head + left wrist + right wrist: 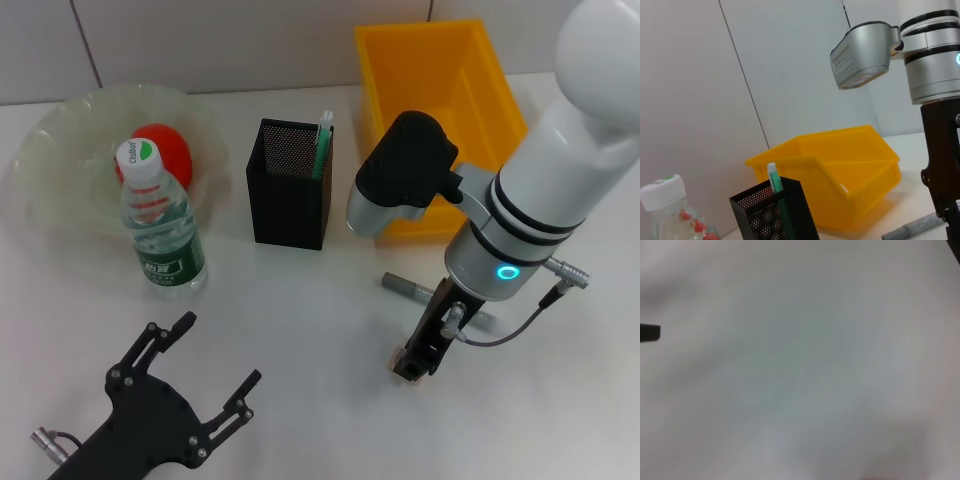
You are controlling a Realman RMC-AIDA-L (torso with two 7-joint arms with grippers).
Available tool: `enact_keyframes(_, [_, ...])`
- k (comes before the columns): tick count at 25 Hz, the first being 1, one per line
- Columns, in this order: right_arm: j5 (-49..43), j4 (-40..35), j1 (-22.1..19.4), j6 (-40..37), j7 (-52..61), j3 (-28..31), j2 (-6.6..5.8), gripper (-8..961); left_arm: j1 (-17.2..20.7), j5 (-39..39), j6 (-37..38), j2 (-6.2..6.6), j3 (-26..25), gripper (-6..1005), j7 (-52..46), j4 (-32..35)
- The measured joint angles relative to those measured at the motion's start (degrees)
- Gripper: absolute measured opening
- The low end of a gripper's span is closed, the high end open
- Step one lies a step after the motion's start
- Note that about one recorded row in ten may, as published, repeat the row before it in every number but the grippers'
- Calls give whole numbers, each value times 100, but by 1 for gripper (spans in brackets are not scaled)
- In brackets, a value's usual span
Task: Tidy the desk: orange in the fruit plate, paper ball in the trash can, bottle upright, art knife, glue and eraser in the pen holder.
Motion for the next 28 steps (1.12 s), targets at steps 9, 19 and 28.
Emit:
enact_keyframes(9, [6,27,31,11,56,-146,11,292,2,0,-3,5,25,834,0,0])
enact_keyframes(19, [9,-122,-15,-14,76,-339,17,278,37,0,-22,5,36,833,0,3])
enact_keyframes(28, [28,-527,-240,-25,140,-132,7,267,45,1,-153,32,81,833,0,-10])
